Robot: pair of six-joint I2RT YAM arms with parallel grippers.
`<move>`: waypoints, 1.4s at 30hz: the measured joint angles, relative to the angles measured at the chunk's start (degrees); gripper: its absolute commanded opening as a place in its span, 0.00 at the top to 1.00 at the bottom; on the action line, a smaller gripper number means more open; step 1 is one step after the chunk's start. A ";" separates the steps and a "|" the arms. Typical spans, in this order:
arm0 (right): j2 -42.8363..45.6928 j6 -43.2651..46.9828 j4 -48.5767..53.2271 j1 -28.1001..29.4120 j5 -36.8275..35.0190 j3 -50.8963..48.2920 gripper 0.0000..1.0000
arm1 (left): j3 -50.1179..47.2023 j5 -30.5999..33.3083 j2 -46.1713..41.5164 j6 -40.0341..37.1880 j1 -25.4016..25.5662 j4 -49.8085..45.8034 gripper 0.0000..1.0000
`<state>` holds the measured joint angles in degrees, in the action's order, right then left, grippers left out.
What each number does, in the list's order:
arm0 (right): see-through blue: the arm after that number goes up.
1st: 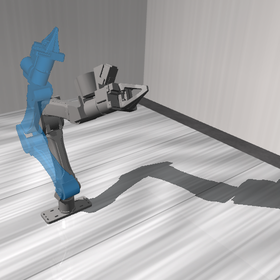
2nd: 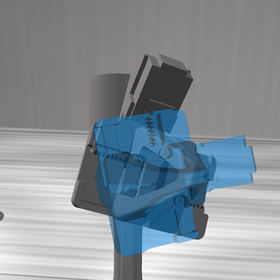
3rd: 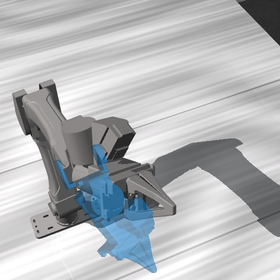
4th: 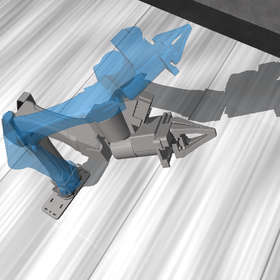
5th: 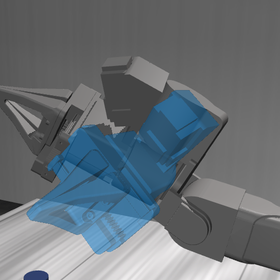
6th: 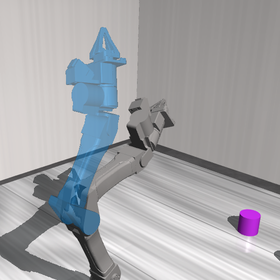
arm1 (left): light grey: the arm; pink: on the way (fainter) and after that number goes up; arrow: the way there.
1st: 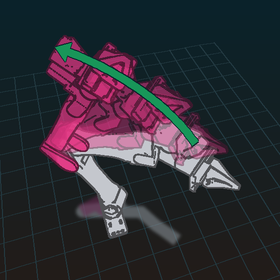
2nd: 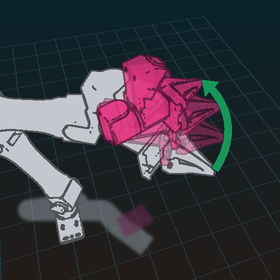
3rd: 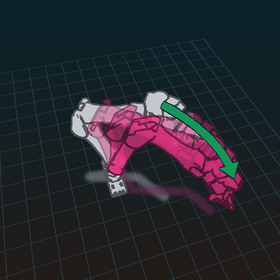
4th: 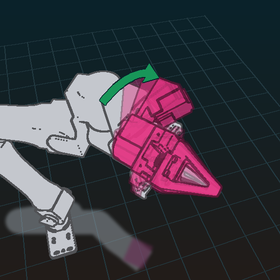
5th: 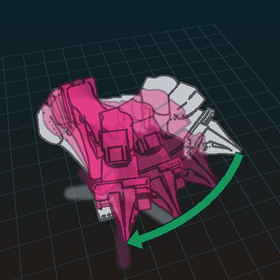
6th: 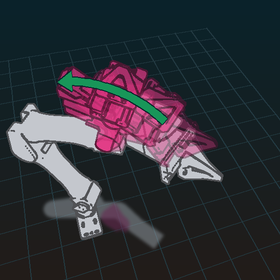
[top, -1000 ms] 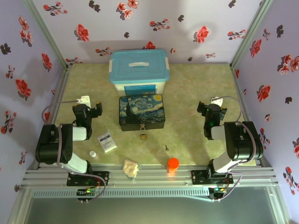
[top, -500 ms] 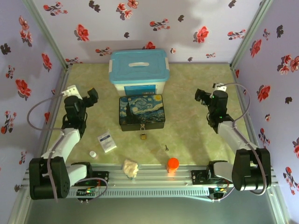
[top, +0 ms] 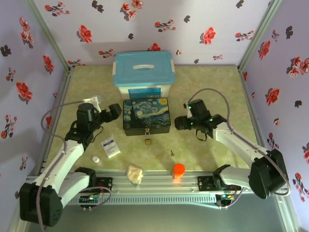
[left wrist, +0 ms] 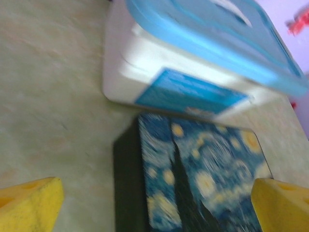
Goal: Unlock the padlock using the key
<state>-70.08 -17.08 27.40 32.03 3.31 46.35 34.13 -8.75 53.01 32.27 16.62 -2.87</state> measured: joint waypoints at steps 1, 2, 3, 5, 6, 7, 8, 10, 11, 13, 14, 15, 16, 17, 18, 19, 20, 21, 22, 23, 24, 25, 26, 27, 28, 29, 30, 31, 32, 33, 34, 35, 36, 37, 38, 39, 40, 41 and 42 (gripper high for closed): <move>-0.50 -0.11 1.66 1.42 0.20 0.00 0.36 | 0.20 -0.15 -0.17 0.02 1.57 -1.09 0.00; -0.90 -0.33 2.89 2.49 0.42 0.00 0.36 | 0.31 -0.33 -0.31 0.17 2.95 -2.08 0.00; -1.33 -0.57 4.00 3.78 0.85 -0.02 0.36 | 0.33 -0.37 -0.50 0.44 4.44 -2.89 0.00; -2.10 -0.92 5.27 5.81 1.44 -0.15 0.39 | 0.33 -0.46 -0.79 1.09 7.21 -4.02 0.00; -2.71 -1.22 5.70 6.93 1.68 -0.35 0.40 | 0.31 -0.50 -0.98 1.64 8.52 -4.37 0.00; -3.39 -1.57 6.10 7.93 1.90 -0.46 0.41 | 0.31 -0.52 -1.22 2.21 9.84 -4.68 0.00; -4.22 -1.79 6.49 8.85 1.99 -0.46 0.41 | 0.31 -0.52 -1.36 2.62 10.67 -4.74 0.00; -6.27 -2.71 7.21 11.02 2.12 -0.46 0.40 | 0.31 -0.52 -1.46 3.50 11.96 -4.74 0.00; -7.17 -3.30 7.45 11.98 2.12 -0.48 0.41 | 0.28 -0.52 -1.44 3.82 12.26 -4.72 0.00; -8.98 -4.92 7.78 13.77 2.14 -0.50 0.41 | -0.37 -0.50 -1.46 4.26 12.66 -3.80 0.00; -9.77 -5.66 7.93 14.45 2.12 -0.50 0.41 | -0.94 -0.50 -1.49 4.52 12.70 -3.21 0.00; -10.86 -6.60 8.17 15.30 2.12 -0.50 0.41 | -1.66 -0.50 -1.51 4.87 12.70 -2.64 0.00; -11.78 -7.39 8.46 16.09 2.10 -0.50 0.41 | -2.45 -0.48 -1.51 5.14 12.70 -2.08 0.00; -12.39 -7.91 8.57 16.68 2.08 -0.50 0.42 | -3.08 -0.48 -1.49 5.33 12.70 -1.81 0.00; -13.18 -8.66 8.55 17.55 2.08 -0.50 0.44 | -3.61 -0.48 -1.49 5.53 12.70 -1.73 0.00; -13.77 -9.16 8.52 18.32 2.08 -0.50 0.45 | -3.98 -0.48 -1.49 5.77 12.70 -1.66 0.00; -14.27 -9.70 8.50 18.97 2.05 -0.50 0.46 | -4.17 -0.48 -1.49 6.01 12.70 -1.66 0.00; -14.69 -10.19 8.50 19.47 2.03 -0.50 0.47 | -4.22 -0.48 -1.49 6.23 12.70 -1.57 0.00; -14.97 -10.51 8.50 19.87 1.88 -0.50 0.49 | -4.22 -0.48 -1.49 6.40 12.70 -1.27 0.00; -15.13 -10.78 8.48 20.13 1.77 -0.50 0.50 | -4.22 -0.48 -1.51 6.45 12.70 -0.94 0.00; -15.21 -11.17 8.46 20.28 1.60 -0.50 0.51 | -4.22 -0.48 -1.51 6.45 12.70 -0.59 0.00; -15.23 -11.54 8.39 20.39 1.40 -0.50 0.52 | -4.22 -0.48 -1.51 6.45 12.70 -0.37 0.00; -15.32 -11.78 8.24 20.55 1.18 -0.50 0.54 | -4.22 -0.48 -1.51 6.45 12.70 -0.24 0.00; -15.41 -12.11 8.04 20.63 1.11 -0.50 0.56 | -4.22 -0.48 -1.51 6.47 12.70 -0.17 0.00; -15.56 -12.37 7.80 20.87 0.96 -0.50 0.58 | -4.22 -0.48 -1.51 6.49 12.70 -0.13 0.00; -15.67 -12.70 7.52 21.11 0.96 -0.55 0.60 | -4.22 -0.50 -1.49 6.64 12.70 -0.11 0.00; -15.87 -13.07 7.13 21.38 0.96 -0.66 0.62 | -4.22 -0.50 -1.36 6.86 12.70 0.04 0.00; -16.06 -13.38 6.73 21.66 0.96 -0.81 0.62 | -4.22 -0.48 -1.14 7.06 12.70 0.31 0.00; -16.22 -13.57 6.40 21.88 0.98 -1.01 0.62 | -4.22 -0.48 -0.85 7.21 12.70 0.61 0.00; -16.41 -13.70 6.05 22.05 0.98 -1.27 0.63 | -4.22 -0.50 -0.50 7.34 12.70 0.85 0.00; -16.63 -14.05 5.84 22.21 0.96 -1.51 0.64 | -4.22 -0.48 -0.13 7.52 12.70 1.11 0.00; -16.85 -14.19 5.79 22.38 0.70 -1.66 0.65 | -4.22 -0.48 0.17 7.69 12.70 1.20 0.00; -16.94 -14.43 5.73 22.43 0.48 -1.68 0.66 | -4.22 -0.50 0.52 7.74 12.70 1.33 0.00; -16.94 -14.60 5.70 22.45 0.31 -1.68 0.67 | -4.22 -0.48 0.81 7.76 12.70 1.40 0.00; -16.94 -14.73 5.73 22.53 0.07 -1.68 0.68 | -4.20 -0.50 1.03 7.76 12.70 1.42 0.00; -16.94 -14.95 5.79 22.71 -0.31 -1.68 0.69 | -4.20 -0.48 1.22 7.78 12.70 1.46 0.00; -16.94 -15.10 5.90 22.86 -0.68 -1.68 0.70 | -4.20 -0.50 1.42 7.85 12.70 1.55 0.00; -16.94 -15.17 5.92 22.93 -0.83 -1.70 0.71 | -4.20 -0.50 1.60 7.87 12.70 1.57 0.00; -16.94 -15.39 5.97 23.04 -1.18 -1.73 0.72 | -4.20 -0.50 1.77 7.89 12.70 1.62 0.00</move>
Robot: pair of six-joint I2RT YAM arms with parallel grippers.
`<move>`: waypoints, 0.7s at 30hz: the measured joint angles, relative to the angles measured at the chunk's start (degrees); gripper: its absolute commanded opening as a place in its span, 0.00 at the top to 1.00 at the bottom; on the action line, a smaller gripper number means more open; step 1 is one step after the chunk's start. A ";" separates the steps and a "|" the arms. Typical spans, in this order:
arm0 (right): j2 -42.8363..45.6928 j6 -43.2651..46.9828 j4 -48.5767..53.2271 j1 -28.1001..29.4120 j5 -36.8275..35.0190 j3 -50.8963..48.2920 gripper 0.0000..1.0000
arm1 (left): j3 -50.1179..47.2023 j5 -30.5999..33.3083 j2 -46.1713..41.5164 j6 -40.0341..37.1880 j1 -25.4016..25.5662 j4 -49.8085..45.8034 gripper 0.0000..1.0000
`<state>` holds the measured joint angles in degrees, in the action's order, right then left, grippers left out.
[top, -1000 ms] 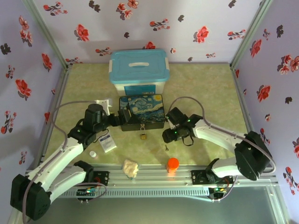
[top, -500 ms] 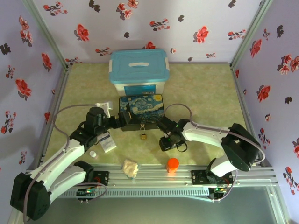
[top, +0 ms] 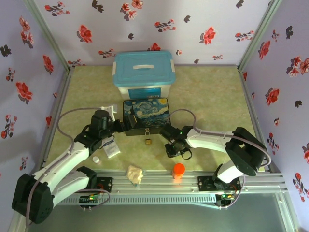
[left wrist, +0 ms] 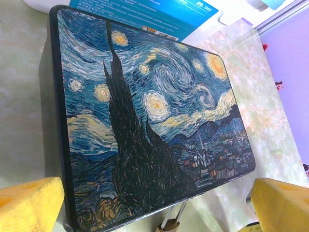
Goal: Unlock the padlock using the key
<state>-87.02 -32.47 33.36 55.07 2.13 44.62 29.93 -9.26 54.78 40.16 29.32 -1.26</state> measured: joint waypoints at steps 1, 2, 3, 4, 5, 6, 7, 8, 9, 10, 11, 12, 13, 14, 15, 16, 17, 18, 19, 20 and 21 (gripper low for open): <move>0.00 -0.20 0.09 0.11 -0.26 0.00 0.74 | 0.00 0.02 0.15 0.00 0.00 0.02 0.00; 0.00 -0.35 0.15 0.17 -0.50 0.00 0.74 | 0.00 0.00 0.37 0.00 0.00 0.04 0.00; 0.00 -0.48 0.20 0.20 -0.66 -0.02 0.75 | 0.00 0.00 0.61 0.00 0.00 0.09 0.00; 0.00 -0.61 0.20 0.22 -0.76 -0.04 0.75 | 0.00 0.00 0.90 0.00 0.00 0.17 0.00; 0.02 -0.63 0.20 0.22 -0.83 -0.09 0.75 | 0.00 0.02 1.18 0.00 0.00 0.24 0.00; 0.02 -0.63 0.20 0.22 -0.85 -0.09 0.74 | 0.00 0.02 1.49 0.00 0.00 0.35 0.00; 0.02 -0.66 0.20 0.22 -0.85 -0.09 0.73 | 0.00 0.02 1.77 0.00 0.00 0.42 0.00; 0.02 -0.66 0.17 0.31 -0.85 -0.09 0.72 | 0.00 0.02 1.99 0.00 0.00 0.42 0.00; 0.02 -0.70 0.17 0.35 -0.85 -0.09 0.71 | 0.00 0.02 2.19 0.00 0.00 0.42 0.00; 0.02 -0.76 0.17 0.44 -0.87 -0.09 0.70 | 0.00 0.02 2.29 0.00 0.00 0.44 0.00; 0.02 -0.76 0.15 0.46 -0.85 -0.09 0.70 | 0.00 0.02 2.38 0.00 0.00 0.46 0.00; 0.02 -0.79 0.17 0.46 -0.85 -0.07 0.70 | 0.00 0.02 2.40 0.00 0.00 0.48 0.00; 0.02 -0.79 0.17 0.50 -0.85 -0.07 0.70 | 0.00 0.02 2.43 0.00 0.00 0.59 0.00; 0.02 -0.81 0.20 0.59 -0.85 -0.04 0.70 | 0.00 0.02 2.45 0.00 0.00 0.66 0.00; 0.02 -0.81 0.24 0.66 -0.87 -0.04 0.70 | 0.00 0.04 2.49 0.00 0.00 0.72 0.00; 0.02 -0.81 0.35 0.72 -0.98 -0.04 0.70 | 0.00 0.04 2.49 0.00 0.00 0.72 0.00; 0.02 -0.81 0.42 0.76 -1.07 0.00 0.71 | 0.00 0.07 2.49 0.00 0.00 0.76 0.00; 0.02 -0.85 0.46 0.83 -1.11 0.00 0.71 | 0.00 0.09 2.49 0.00 0.00 0.83 0.00; 0.02 -0.98 0.55 0.87 -1.29 0.00 0.71 | 0.00 0.17 2.49 0.00 0.00 0.83 0.00; 0.02 -1.05 0.59 0.94 -1.36 0.00 0.70 | 0.00 0.20 2.49 0.00 0.00 0.83 0.00; 0.00 -1.07 0.63 1.03 -1.51 0.02 0.70 | 0.00 0.22 2.49 0.00 0.00 0.83 0.00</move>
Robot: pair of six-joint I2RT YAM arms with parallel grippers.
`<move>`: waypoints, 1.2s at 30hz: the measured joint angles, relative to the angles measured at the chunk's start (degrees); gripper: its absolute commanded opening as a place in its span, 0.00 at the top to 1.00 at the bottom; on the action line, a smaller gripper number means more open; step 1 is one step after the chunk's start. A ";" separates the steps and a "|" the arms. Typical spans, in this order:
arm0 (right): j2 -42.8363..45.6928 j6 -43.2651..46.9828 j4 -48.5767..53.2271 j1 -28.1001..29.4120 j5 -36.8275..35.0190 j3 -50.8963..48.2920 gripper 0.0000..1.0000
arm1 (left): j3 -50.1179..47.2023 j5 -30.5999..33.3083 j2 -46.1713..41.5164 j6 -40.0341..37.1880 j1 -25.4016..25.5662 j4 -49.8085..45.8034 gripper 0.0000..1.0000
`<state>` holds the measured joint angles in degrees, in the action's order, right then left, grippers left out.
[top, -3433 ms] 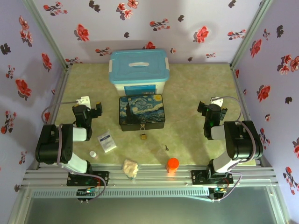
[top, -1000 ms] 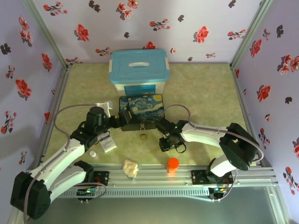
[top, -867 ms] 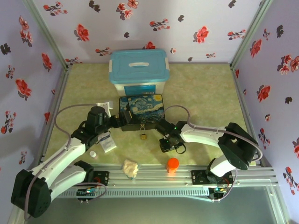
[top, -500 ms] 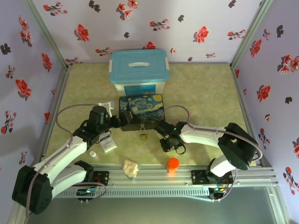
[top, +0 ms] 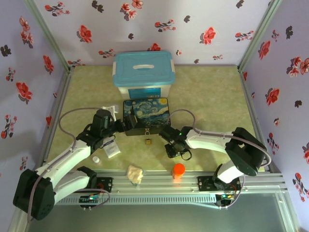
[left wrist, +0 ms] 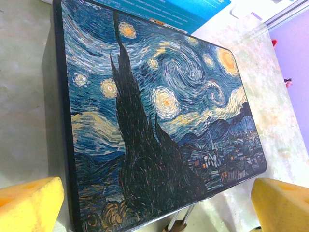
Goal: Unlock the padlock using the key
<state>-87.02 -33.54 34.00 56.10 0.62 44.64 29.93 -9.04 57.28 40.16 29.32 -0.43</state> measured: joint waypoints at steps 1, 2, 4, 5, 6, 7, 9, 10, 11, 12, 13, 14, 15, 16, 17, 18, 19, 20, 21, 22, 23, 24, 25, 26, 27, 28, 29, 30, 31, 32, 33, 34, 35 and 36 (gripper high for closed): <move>0.00 -0.02 0.17 0.09 -0.02 0.04 0.70 | 0.00 0.00 0.00 0.00 0.00 0.02 0.00; 0.00 -0.09 0.39 0.17 -0.02 0.09 0.70 | 0.00 0.00 0.00 0.00 0.00 0.00 0.00; 0.00 -0.11 0.81 0.33 -0.02 0.11 0.69 | 0.00 0.00 0.00 0.00 0.00 0.02 0.00; 0.00 -0.11 0.98 0.42 0.00 0.17 0.69 | 0.00 0.00 0.00 0.00 0.00 0.02 0.00; 0.00 -0.11 1.25 0.46 0.00 0.20 0.68 | 0.00 0.00 0.02 0.00 0.00 0.02 0.00; 0.00 -0.13 1.53 0.55 0.00 0.22 0.68 | 0.00 0.00 0.04 0.00 0.00 0.04 0.00; 0.00 -0.13 1.97 0.59 0.02 0.26 0.68 | 0.00 0.02 0.04 0.00 0.00 0.04 0.00; 0.00 -0.13 2.10 0.59 0.02 0.26 0.67 | 0.00 0.02 0.04 0.00 0.00 0.11 0.00; 0.00 -0.13 2.14 0.59 0.02 0.26 0.68 | 0.00 0.02 0.04 0.00 0.00 0.22 0.00; 0.00 -0.15 2.14 0.59 0.04 0.26 0.68 | 0.00 0.02 0.11 0.00 0.00 0.42 0.00; 0.00 -0.15 2.14 0.63 0.04 0.26 0.68 | 0.00 0.02 0.15 0.00 0.00 0.57 0.00; 0.02 -0.15 2.12 0.66 0.04 0.26 0.69 | 0.00 0.02 0.15 0.00 0.00 0.63 0.00; 0.00 -0.17 2.10 0.66 0.02 0.26 0.70 | 0.00 0.02 0.15 0.00 0.00 0.68 0.00; 0.00 -0.20 2.08 0.66 0.02 0.24 0.72 | 0.00 0.04 0.15 0.00 0.00 0.81 0.00; 0.00 -0.31 2.05 0.66 0.00 0.24 0.73 | 0.00 0.04 0.15 0.02 0.02 0.83 0.00; 0.00 -0.50 2.05 0.66 0.00 0.24 0.75 | 0.00 0.07 0.15 0.00 0.04 0.85 0.00; 0.00 -0.68 2.08 0.63 -0.04 0.24 0.76 | 0.00 0.17 0.15 0.00 0.04 0.85 0.00; 0.00 -0.83 2.08 0.63 -0.13 0.22 0.78 | 0.00 0.26 0.15 0.00 0.04 0.85 0.00; -0.02 -1.03 2.10 0.63 -0.31 0.20 0.80 | 0.00 0.44 0.15 0.00 0.04 0.85 0.00; -0.04 -1.14 2.08 0.63 -0.50 0.11 0.84 | 0.00 0.50 0.15 0.00 0.04 0.85 0.00; -0.04 -1.07 2.03 0.63 -0.57 0.11 0.86 | 0.00 0.63 0.15 0.00 0.04 0.85 0.00; 0.02 -1.16 1.99 0.66 -0.61 0.13 0.86 | 0.00 0.70 0.15 0.00 0.04 0.85 0.00; 0.07 -1.22 1.97 0.66 -0.61 0.13 0.87 | 0.00 0.92 0.15 0.00 0.04 0.85 0.00; 0.09 -1.20 1.92 0.68 -0.63 0.13 0.90 | 0.00 1.07 0.15 0.00 0.04 0.85 0.00; 0.11 -1.01 1.92 0.70 -0.63 0.13 0.93 | 0.00 1.11 0.15 0.00 0.04 0.85 0.00; 0.24 -0.98 1.88 0.70 -0.68 0.15 0.96 | 0.00 1.18 0.15 0.00 0.04 0.85 0.00; 0.33 -0.79 1.86 0.70 -0.68 0.15 0.97 | 0.00 1.31 0.15 0.00 0.04 0.85 0.00; 0.33 -0.57 1.84 0.70 -0.68 0.13 0.98 | 0.00 1.49 0.17 -0.02 0.04 0.85 0.00; 0.35 -0.35 1.86 0.70 -0.72 0.13 0.99 | 0.00 1.51 0.24 0.00 0.04 0.85 0.00; 0.39 0.02 1.84 0.70 -0.81 0.15 1.00 | 0.00 1.51 0.33 -0.02 0.04 0.85 0.00; 0.50 0.37 1.84 0.72 -0.87 0.15 1.00 | 0.00 1.51 0.52 0.00 0.04 0.85 0.00; 0.76 0.70 1.84 0.81 -1.05 0.13 1.00 | 0.00 1.51 0.63 -0.02 0.04 0.85 0.00; 1.05 1.03 1.70 0.85 -1.27 0.13 1.00 | 0.00 1.51 0.70 -0.02 0.04 0.85 0.00; 1.46 1.60 1.46 0.92 -1.53 -0.02 1.00 | 0.00 1.51 0.74 0.00 0.04 0.87 0.00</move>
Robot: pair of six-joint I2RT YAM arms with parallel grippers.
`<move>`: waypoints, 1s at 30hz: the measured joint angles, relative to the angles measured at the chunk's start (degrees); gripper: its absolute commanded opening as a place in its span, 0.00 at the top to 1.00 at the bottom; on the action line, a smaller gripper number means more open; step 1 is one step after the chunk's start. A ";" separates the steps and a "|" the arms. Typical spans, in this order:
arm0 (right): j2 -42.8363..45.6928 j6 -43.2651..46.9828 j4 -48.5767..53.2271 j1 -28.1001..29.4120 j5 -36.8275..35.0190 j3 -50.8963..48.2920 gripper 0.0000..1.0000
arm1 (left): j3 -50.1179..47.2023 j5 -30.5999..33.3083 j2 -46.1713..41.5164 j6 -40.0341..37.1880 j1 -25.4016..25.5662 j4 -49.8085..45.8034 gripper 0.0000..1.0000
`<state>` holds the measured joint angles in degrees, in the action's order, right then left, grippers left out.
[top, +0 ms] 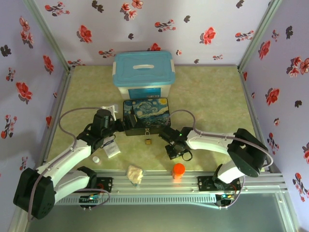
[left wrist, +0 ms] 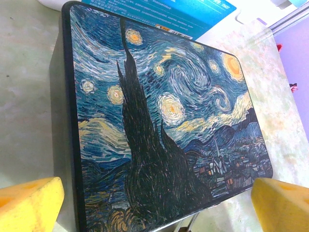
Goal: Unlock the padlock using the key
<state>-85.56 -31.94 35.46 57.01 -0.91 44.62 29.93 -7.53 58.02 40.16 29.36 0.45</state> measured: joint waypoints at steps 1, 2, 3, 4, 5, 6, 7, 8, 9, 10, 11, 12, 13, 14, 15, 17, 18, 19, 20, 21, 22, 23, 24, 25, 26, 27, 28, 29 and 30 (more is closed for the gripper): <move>0.35 0.52 -0.48 0.00 -0.17 -0.33 1.00 | 0.00 0.00 0.00 -0.02 0.00 0.02 0.00; 0.72 1.01 -0.94 0.00 -0.22 -0.68 1.00 | 0.00 0.00 0.00 -0.02 0.00 0.02 0.00; 1.31 1.62 -1.40 0.00 -0.33 -1.16 1.00 | 0.00 0.00 0.00 -0.02 0.00 0.04 0.00; 1.97 2.01 -1.97 0.00 -0.46 -1.64 1.00 | 0.00 0.00 0.00 -0.02 0.00 0.07 0.00; 2.58 2.40 -2.45 -0.02 -0.59 -2.10 1.00 | 0.00 0.00 0.00 -0.02 0.00 0.15 0.00; 3.21 2.89 -2.89 -0.13 -0.68 -2.56 1.00 | 0.00 0.00 0.00 -0.02 0.00 0.37 0.00; 3.82 3.26 -3.32 -0.33 -0.68 -3.02 1.00 | 0.00 0.00 -0.02 -0.02 0.00 0.70 0.00; 4.28 3.52 -3.89 -0.50 -0.66 -3.39 1.00 | 0.00 0.00 -0.02 -0.02 0.00 1.01 0.00; 4.81 3.85 -4.31 -0.87 -0.61 -3.69 1.00 | 0.00 0.00 -0.02 -0.02 0.00 1.31 0.00; 5.31 4.15 -4.68 -1.31 -0.55 -3.89 1.00 | 0.00 0.00 -0.09 -0.02 0.00 1.55 0.00; 5.62 4.42 -5.01 -1.66 -0.31 -3.98 1.00 | 0.00 0.00 -0.15 -0.02 0.00 1.64 0.00; 5.95 4.55 -5.49 -2.10 -0.07 -4.15 1.00 | 0.00 0.00 -0.26 0.00 0.00 1.77 0.00; 6.21 4.66 -5.84 -2.49 0.13 -4.24 1.00 | 0.00 0.00 -0.35 -0.02 0.00 1.97 0.00; 6.43 4.79 -6.14 -2.78 0.31 -4.39 1.00 | 0.00 0.00 -0.37 0.00 0.00 2.14 0.00; 6.84 4.94 -6.51 -3.08 0.50 -4.63 1.00 | 0.00 0.00 -0.39 0.00 0.00 2.23 0.00; 7.89 4.98 -7.34 -3.54 0.76 -5.27 1.00 | 0.00 -0.02 -0.50 0.00 0.00 2.49 0.01; 8.61 5.01 -7.58 -3.74 0.92 -5.53 1.00 | 0.00 -0.09 -0.50 0.02 0.00 2.73 0.01; 9.27 5.03 -7.91 -3.96 1.09 -5.73 1.00 | 0.00 -0.24 -0.50 0.07 0.00 3.04 0.02; 9.84 5.20 -8.15 -4.20 1.14 -5.77 1.00 | 0.00 -0.57 -0.50 0.11 0.00 3.48 0.02; 10.27 5.42 -8.48 -4.28 1.14 -5.79 1.00 | 0.00 -1.03 -0.48 0.33 0.00 3.96 0.03; 10.60 5.55 -8.76 -4.35 1.14 -5.77 1.00 | 0.00 -1.60 -0.39 0.68 0.00 4.61 0.03; 10.75 5.75 -9.03 -4.50 1.14 -5.77 1.00 | 0.00 -2.08 -0.17 1.20 0.00 5.35 0.04; 10.75 5.92 -9.29 -4.52 1.14 -5.79 1.00 | 0.00 -2.45 0.04 1.53 0.00 5.90 0.04; 10.75 6.05 -9.51 -4.52 1.14 -5.79 1.00 | 0.00 -2.82 0.31 1.84 0.00 6.40 0.05; 10.75 6.08 -9.77 -4.52 1.14 -5.79 1.00 | -0.02 -3.15 0.57 2.10 0.00 6.84 0.06; 10.75 6.08 -10.12 -4.52 1.14 -5.79 1.00 | -0.02 -3.34 0.79 2.34 0.02 7.13 0.08; 10.75 6.08 -10.45 -4.52 1.16 -5.79 1.00 | -0.07 -3.67 1.07 2.82 0.07 7.61 0.12; 10.80 6.08 -10.93 -4.52 1.16 -5.79 1.00 | -0.07 -4.07 1.40 3.28 0.17 8.11 0.15; 10.84 6.08 -11.34 -4.52 1.27 -5.79 1.00 | -0.07 -4.48 1.75 3.69 0.33 8.70 0.18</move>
<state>-74.72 -25.87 24.12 52.49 0.36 38.83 29.87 -12.01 59.77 43.86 29.69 9.15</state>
